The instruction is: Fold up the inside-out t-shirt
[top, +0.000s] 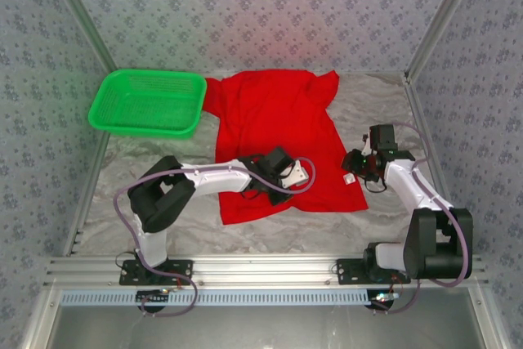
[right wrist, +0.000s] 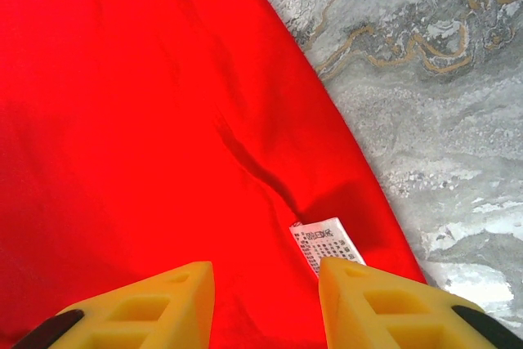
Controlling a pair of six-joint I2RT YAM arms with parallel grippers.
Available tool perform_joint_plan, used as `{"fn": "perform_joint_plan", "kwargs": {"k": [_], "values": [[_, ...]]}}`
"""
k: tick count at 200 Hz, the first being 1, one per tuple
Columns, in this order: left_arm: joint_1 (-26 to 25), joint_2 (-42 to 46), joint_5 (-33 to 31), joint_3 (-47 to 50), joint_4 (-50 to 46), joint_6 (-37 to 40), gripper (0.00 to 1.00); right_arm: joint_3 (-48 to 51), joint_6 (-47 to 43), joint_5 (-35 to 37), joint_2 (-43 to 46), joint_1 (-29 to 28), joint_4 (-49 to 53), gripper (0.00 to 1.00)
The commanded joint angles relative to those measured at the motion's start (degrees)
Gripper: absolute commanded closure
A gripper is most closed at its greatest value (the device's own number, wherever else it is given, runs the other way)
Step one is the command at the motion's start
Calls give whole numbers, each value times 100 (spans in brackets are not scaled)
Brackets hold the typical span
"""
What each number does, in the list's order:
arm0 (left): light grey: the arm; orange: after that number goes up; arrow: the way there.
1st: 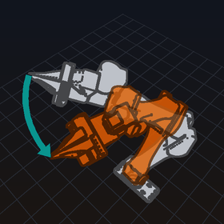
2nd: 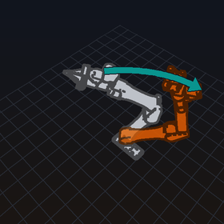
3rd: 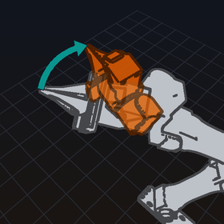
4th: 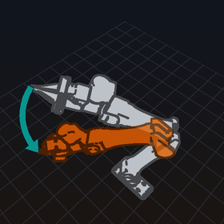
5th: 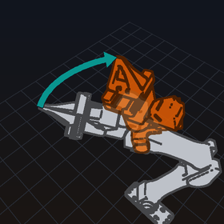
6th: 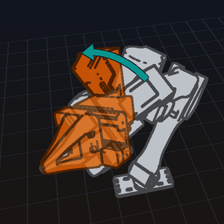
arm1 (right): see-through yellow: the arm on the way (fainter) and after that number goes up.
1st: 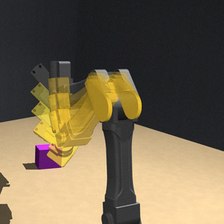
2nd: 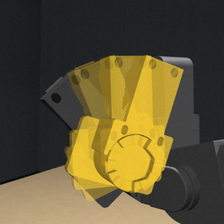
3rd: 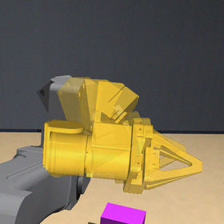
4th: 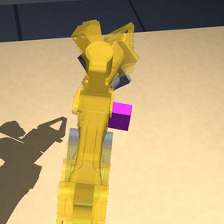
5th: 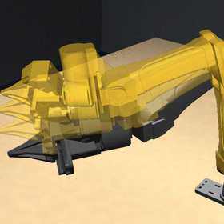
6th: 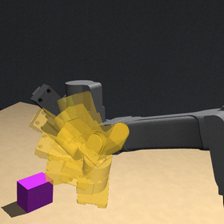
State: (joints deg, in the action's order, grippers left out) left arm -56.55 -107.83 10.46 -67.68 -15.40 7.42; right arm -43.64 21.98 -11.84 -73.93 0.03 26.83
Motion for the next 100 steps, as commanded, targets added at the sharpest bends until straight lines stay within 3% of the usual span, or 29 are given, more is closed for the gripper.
{"fn": "perform_joint_plan", "kwargs": {"k": [1, 100], "values": [[57, 43, 250, -140, -77, -66, 89, 48, -88, -82, 138, 27, 98, 59], [151, 8, 338, -202, -148, -130, 87, 44, -98, -95, 142, 32, 83, 59]]}}
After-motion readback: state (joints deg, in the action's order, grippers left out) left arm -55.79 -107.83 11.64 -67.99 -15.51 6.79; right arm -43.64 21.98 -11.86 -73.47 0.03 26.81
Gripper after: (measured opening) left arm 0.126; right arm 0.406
